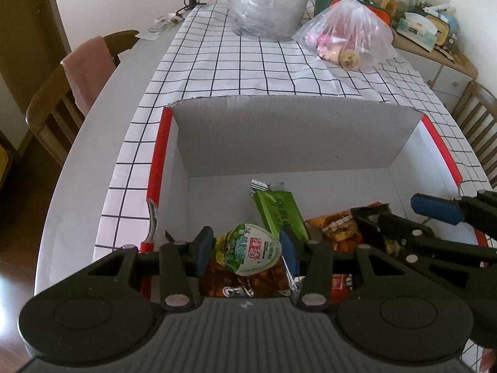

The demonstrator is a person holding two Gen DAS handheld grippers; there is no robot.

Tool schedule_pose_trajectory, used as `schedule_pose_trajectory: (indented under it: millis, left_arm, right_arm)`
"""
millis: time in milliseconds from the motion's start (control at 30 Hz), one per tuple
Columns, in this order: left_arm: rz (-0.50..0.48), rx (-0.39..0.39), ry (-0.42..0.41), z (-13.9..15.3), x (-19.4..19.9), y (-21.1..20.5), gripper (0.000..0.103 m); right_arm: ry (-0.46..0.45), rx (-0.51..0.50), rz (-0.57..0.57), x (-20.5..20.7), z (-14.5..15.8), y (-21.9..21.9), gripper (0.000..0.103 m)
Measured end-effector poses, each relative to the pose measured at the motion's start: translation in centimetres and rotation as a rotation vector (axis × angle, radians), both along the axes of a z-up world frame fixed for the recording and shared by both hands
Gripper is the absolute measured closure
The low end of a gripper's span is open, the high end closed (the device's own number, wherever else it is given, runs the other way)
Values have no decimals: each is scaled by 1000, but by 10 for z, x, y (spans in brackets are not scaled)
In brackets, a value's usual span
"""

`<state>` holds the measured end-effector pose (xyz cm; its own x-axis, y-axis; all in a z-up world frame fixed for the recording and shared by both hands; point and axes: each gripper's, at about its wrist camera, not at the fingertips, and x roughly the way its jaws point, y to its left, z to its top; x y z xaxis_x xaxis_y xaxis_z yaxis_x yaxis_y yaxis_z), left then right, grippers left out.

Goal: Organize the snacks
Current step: 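Carry both packets into the red box and open both tools, then withdraw both tools from the box back toward the remaining snacks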

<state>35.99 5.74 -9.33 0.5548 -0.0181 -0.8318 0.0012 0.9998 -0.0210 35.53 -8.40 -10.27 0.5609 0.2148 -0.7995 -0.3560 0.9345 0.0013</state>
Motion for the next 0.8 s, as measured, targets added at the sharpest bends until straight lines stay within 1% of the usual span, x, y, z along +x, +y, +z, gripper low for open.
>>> schedule_pose_trajectory:
  millis: [233, 333, 400, 467, 600, 667, 733, 800]
  left_arm:
    - [-11, -8, -36, 12, -13, -1, 54]
    - [-15, -13, -57, 19, -20, -3, 42]
    - [-9, -9, -70, 23, -25, -4, 42]
    - [-8, -16, -78, 27, -31, -4, 42]
    - [-13, -23, -104, 37, -48, -5, 42]
    - [-13, -20, -116, 42, -56, -7, 41]
    - [-14, -19, -132, 48, -65, -9, 41]
    - [-17, -21, -151, 55, -76, -10, 40]
  right_arm:
    - [-20, 27, -9, -16, 14, -7, 55]
    - [-35, 39, -11, -26, 23, -9, 50]
    - [-45, 50, -9, -34, 30, -13, 47]
    - [-60, 62, -10, -41, 37, -16, 38]
    - [-87, 88, -17, -57, 52, -26, 34]
    - [-96, 103, -18, -65, 58, -30, 27]
    - [-107, 115, -20, -73, 65, -34, 22]
    - [-116, 129, -15, -82, 71, -38, 21]
